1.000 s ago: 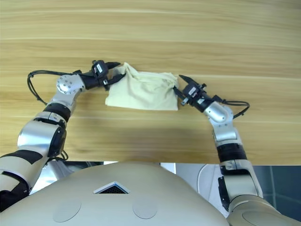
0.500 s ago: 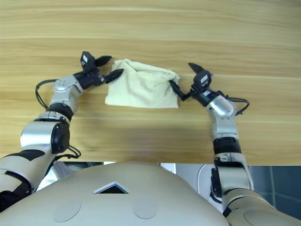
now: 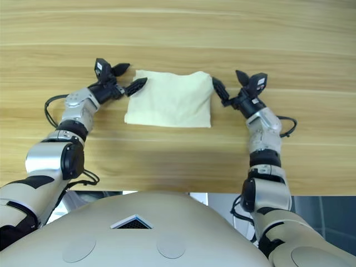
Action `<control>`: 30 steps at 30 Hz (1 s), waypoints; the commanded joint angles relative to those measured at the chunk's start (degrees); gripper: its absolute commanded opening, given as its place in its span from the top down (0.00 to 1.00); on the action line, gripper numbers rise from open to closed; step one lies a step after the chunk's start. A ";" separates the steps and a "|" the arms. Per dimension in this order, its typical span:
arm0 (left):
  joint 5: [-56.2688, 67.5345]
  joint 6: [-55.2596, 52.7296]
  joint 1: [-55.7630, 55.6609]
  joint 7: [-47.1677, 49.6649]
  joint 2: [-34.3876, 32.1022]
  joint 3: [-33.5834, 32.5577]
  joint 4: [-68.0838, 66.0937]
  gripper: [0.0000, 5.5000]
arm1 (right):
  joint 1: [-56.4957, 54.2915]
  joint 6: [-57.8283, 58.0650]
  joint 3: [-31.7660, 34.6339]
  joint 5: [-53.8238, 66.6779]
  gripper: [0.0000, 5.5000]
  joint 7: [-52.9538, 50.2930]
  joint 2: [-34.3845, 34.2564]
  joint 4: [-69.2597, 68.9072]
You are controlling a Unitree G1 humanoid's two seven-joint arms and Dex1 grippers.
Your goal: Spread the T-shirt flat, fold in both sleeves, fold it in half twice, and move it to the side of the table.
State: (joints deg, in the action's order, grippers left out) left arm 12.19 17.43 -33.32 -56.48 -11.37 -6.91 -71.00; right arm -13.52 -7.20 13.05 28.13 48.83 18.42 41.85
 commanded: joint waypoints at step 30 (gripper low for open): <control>23.11 -5.43 0.35 -19.60 4.83 -22.98 4.35 0.87 | -5.57 -20.93 -35.34 -70.97 0.89 -30.32 1.58 -7.26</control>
State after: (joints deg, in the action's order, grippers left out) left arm 36.21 11.24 -32.53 -76.57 -7.11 -30.27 -66.02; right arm -18.72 -29.07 -19.66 -40.05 18.90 18.31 29.44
